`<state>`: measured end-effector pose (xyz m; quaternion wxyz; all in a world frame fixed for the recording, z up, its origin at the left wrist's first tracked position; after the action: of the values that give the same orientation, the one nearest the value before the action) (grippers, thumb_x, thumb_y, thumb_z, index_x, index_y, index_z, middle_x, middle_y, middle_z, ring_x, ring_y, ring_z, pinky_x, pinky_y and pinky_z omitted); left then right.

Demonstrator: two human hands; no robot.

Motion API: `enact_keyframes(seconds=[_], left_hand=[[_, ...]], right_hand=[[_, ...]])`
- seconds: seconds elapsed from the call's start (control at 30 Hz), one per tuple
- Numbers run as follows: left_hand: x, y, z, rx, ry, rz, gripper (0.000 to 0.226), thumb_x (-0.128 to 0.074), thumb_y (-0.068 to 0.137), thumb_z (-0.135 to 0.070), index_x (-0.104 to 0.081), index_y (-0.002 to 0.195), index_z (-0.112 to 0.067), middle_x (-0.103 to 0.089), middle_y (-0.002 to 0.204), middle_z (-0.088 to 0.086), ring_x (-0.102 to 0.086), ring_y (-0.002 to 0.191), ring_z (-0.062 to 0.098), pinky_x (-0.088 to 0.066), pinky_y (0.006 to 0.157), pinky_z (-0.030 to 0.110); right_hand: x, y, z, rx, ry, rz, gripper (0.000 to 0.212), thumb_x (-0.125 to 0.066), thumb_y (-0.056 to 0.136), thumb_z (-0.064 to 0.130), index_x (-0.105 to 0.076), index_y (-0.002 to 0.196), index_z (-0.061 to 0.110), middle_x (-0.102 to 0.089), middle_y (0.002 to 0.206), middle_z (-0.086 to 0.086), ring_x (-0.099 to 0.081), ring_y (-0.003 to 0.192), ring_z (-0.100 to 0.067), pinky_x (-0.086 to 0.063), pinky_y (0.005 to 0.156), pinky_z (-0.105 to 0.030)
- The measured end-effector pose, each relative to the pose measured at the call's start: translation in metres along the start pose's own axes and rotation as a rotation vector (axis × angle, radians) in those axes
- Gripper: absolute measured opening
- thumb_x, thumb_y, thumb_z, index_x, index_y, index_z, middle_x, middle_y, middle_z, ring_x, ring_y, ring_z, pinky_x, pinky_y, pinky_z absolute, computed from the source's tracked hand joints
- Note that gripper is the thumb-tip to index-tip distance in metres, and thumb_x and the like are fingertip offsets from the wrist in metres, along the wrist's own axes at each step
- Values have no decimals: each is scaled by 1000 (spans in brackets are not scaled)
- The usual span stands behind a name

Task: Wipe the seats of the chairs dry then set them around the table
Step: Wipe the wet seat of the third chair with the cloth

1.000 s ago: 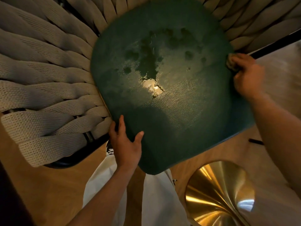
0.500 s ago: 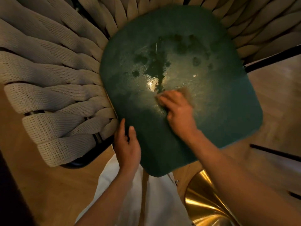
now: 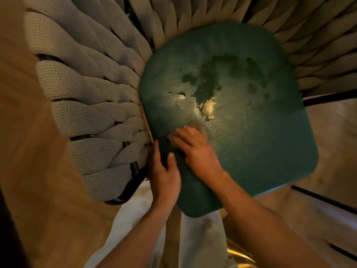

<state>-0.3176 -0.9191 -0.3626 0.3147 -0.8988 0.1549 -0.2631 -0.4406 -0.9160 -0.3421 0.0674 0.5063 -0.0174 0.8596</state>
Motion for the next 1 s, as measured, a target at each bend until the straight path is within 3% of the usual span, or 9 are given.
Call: enact_keyframes(seconds=[0.07,0.2,0.37,0.5,0.63,0.73,0.8,0.9,1.0], left_hand=[[-5,1,-2,9,128,33,69,-59,94,-28,-21,150,-41,-24,157,-3,-29,142,21,-33,114,49],[-13,1,-9,43,336,45,85,-68,88,-30,-13,153,-36,-17,157,4,-24,144,29,-33,111,46],[-21,0,-10,96,480,-13,95,-71,85,-35,-5,154,-31,-17,157,8,-20,144,33,-33,111,50],[-24,0,-10,103,525,-39,98,-72,84,-36,-4,155,-29,-16,157,11,-19,144,34,-33,111,51],[-23,0,-9,76,536,-49,97,-71,85,-38,-4,155,-28,-19,156,12,-21,143,33,-35,109,49],[-19,-2,-7,16,566,-60,96,-68,85,-43,-4,155,-28,-20,155,13,-23,141,34,-36,108,49],[-17,-6,-5,-44,576,-57,93,-63,87,-48,-4,155,-27,-18,157,13,-20,143,32,-35,109,47],[-19,-16,2,-101,569,-16,86,-57,91,-49,-6,155,-25,-9,160,11,-13,146,30,-29,113,43],[-21,-23,14,-172,587,27,84,-66,88,-34,-19,155,-16,-12,160,14,-17,145,32,-30,116,45]], right_hand=[[21,-6,-37,-70,-42,-33,32,-59,83,2,-68,113,4,-63,121,-16,-56,116,-36,-42,103,-47],[70,-22,-120,-212,-69,-61,44,-40,81,7,-66,117,1,-61,124,-20,-53,117,-38,-39,105,-49],[130,-50,-232,-478,-76,-118,56,-42,67,-4,-64,118,-2,-57,127,-23,-51,118,-41,-35,108,-43],[144,-55,-274,-602,-9,-177,53,-43,68,-1,-63,118,-5,-56,126,-27,-53,117,-43,-39,106,-51],[134,-46,-240,-594,-35,-267,56,-42,62,1,-68,111,2,-63,119,-19,-58,110,-36,-42,102,-42],[99,-26,-175,-488,16,-209,54,-41,68,-2,-68,114,4,-62,122,-13,-55,115,-31,-35,109,-38],[68,-10,-119,-351,97,-126,51,-38,74,0,-67,116,6,-60,125,-10,-51,120,-28,-36,109,-43],[25,11,-33,-108,223,-19,44,-45,75,-2,-68,112,6,-62,120,-12,-48,118,-26,-31,109,-32],[-11,27,29,91,286,67,24,-55,84,5,-72,99,4,-65,113,-16,-51,116,-32,-38,103,-41]])
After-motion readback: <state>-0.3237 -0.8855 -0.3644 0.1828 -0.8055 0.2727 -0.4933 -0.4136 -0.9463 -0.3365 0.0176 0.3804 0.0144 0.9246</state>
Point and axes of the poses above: each hand's wrist, its own y-axis towards the middle knuckle, its own x-axis out of the back of the hand, z = x × y, the point moved 9 cm from there along y, towards the middle knuckle
